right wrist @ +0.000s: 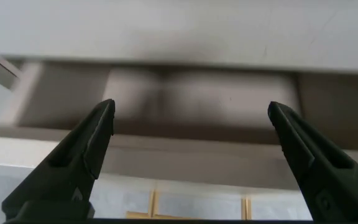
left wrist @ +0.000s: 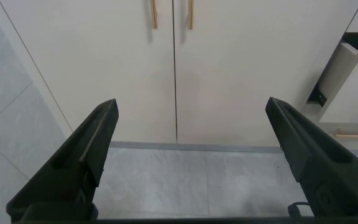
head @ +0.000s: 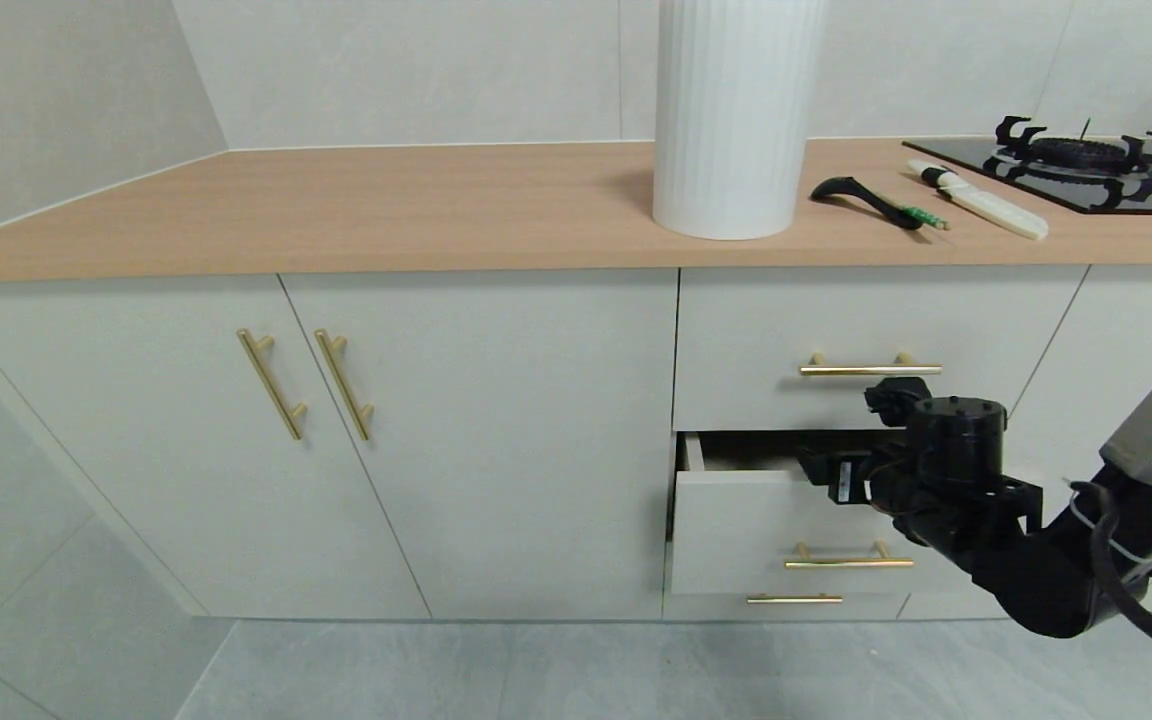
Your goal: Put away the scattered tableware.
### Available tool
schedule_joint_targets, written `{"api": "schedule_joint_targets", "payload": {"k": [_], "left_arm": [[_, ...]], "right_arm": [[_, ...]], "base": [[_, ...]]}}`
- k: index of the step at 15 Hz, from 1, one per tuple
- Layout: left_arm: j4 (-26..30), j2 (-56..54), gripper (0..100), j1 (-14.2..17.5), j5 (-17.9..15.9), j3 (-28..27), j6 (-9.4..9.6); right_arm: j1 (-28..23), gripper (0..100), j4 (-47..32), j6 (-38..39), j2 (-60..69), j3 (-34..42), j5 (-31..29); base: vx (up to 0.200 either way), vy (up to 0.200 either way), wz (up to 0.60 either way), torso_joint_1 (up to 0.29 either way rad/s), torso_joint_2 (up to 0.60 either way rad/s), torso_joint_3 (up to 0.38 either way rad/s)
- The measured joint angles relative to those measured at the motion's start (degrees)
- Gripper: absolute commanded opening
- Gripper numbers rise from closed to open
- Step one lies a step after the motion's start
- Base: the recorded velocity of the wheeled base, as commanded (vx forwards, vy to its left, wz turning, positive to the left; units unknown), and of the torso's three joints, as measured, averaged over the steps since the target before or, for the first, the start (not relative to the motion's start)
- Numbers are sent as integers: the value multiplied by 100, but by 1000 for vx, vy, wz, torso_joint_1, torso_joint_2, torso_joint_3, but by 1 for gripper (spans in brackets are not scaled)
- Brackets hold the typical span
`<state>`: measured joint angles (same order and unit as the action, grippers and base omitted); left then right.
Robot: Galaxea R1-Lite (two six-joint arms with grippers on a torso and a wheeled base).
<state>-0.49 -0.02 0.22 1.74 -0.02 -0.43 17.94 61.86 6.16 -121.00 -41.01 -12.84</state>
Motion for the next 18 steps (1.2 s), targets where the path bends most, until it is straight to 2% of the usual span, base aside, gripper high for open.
{"api": "schedule_joint_targets", "payload": {"k": [9, 14, 16, 18], "left_arm": [[-2, 0, 100, 0, 0, 2, 2], [0, 0, 100, 2, 0, 2, 2], [0, 0, 100, 2, 0, 2, 0], [-2, 0, 100, 2, 0, 2, 0]], "right_arm": [[-11, 100, -662, 13, 41, 28, 11], [-4, 100, -2392, 176, 789, 61, 334], [-4, 100, -3473, 187, 1250, 30, 516], [7, 100, -4169, 180, 1641, -66, 611]], "base": [[0, 0, 0, 0, 0, 0], [0, 0, 0, 0, 0, 0], [0, 0, 0, 0, 0, 0], [0, 0, 0, 0, 0, 0]]}}
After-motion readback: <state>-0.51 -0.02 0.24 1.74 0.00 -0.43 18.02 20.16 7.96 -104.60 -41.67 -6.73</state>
